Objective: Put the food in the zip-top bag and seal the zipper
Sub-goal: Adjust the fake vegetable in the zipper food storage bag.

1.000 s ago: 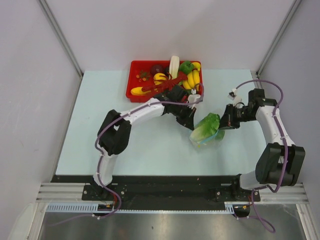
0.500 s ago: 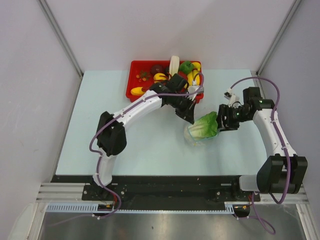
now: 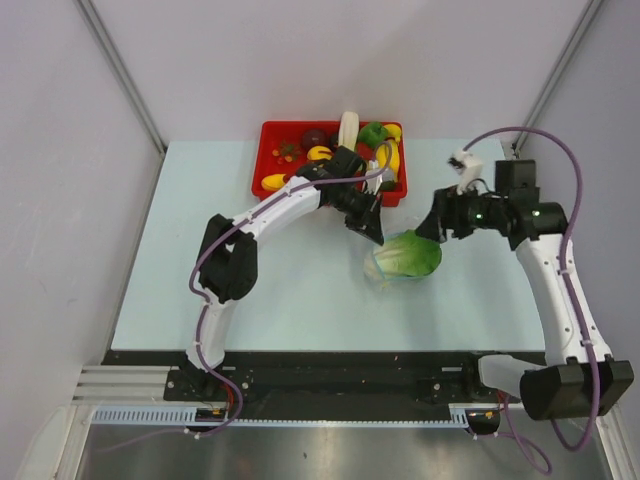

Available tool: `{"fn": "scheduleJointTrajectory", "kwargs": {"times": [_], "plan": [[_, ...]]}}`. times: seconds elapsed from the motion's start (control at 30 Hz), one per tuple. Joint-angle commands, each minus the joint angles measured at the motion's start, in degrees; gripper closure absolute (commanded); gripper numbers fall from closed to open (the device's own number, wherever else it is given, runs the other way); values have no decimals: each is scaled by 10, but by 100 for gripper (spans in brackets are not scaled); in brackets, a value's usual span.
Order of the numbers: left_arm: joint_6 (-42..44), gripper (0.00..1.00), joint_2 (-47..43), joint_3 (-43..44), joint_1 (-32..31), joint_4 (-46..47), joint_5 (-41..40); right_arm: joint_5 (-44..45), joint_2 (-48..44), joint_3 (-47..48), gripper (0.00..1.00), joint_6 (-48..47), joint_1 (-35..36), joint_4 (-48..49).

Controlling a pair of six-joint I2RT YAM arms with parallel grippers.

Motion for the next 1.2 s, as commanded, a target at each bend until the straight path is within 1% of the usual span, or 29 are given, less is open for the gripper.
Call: {"fn": "scheduleJointTrajectory", "kwargs": {"times": [0.0, 0.03, 0.1, 0.13, 0.17, 0.2, 0.23, 0.33, 0.4, 0.5, 0.6, 0.63, 0.7, 0.77, 0.8, 0.87, 0.9, 0.97, 1.03, 1.1, 1.13, 1.17], "plan": [[-33, 100, -25, -1, 4, 39, 84, -1, -20, -25, 32, -76, 109, 133], [-41, 100, -26, -3, 4, 45, 91, 15, -21, -38, 38, -87, 122, 155], [-47, 100, -27, -5, 4, 52, 113, 17, -25, -80, 43, -136, 148, 208], [-48, 100, -27, -5, 5, 52, 115, 16, -34, -101, 49, -156, 151, 227], [-51, 100, -25, -10, 6, 57, 122, 17, -40, -122, 52, -170, 156, 247], [-57, 100, -24, -14, 9, 64, 129, 14, -46, -169, 56, -184, 156, 280], [-68, 100, -23, -17, 11, 68, 137, 13, -55, -188, 61, -207, 156, 293], [-92, 100, -23, -27, 18, 95, 150, 11, -67, -260, 67, -221, 155, 350], [-96, 100, -24, -26, 18, 98, 154, 14, -67, -294, 68, -205, 160, 402], [-107, 100, -26, -34, 20, 109, 164, 12, -54, -313, 64, -172, 168, 458], [-149, 100, -30, -52, 25, 143, 179, 44, -46, -355, 61, -167, 183, 516], [-156, 100, -30, -55, 25, 151, 186, 68, -44, -382, 61, -167, 190, 525], [-174, 100, -28, -59, 25, 160, 196, 103, -30, -408, 61, -165, 198, 588], [-178, 100, -22, -61, 26, 156, 201, 133, -20, -428, 61, -139, 196, 619], [-181, 100, -22, -62, 27, 157, 201, 139, -17, -429, 61, -111, 193, 637], [-191, 100, -28, -81, 32, 180, 199, 141, -16, -429, 47, -65, 177, 651], [-213, 100, -32, -91, 37, 195, 200, 142, -23, -428, 43, -11, 170, 663], [-221, 100, -40, -115, 42, 220, 190, 133, -52, -429, 41, 35, 155, 661], [-220, 100, -55, -129, 47, 234, 179, 147, -77, -428, 41, 105, 147, 649], [-236, 100, -72, -160, 49, 274, 174, 162, -89, -429, 39, 145, 145, 628], [-253, 100, -78, -176, 50, 299, 176, 162, -96, -428, 36, 177, 145, 624], [-273, 100, -85, -213, 54, 369, 175, 163, -106, -428, 36, 193, 143, 611]]}}
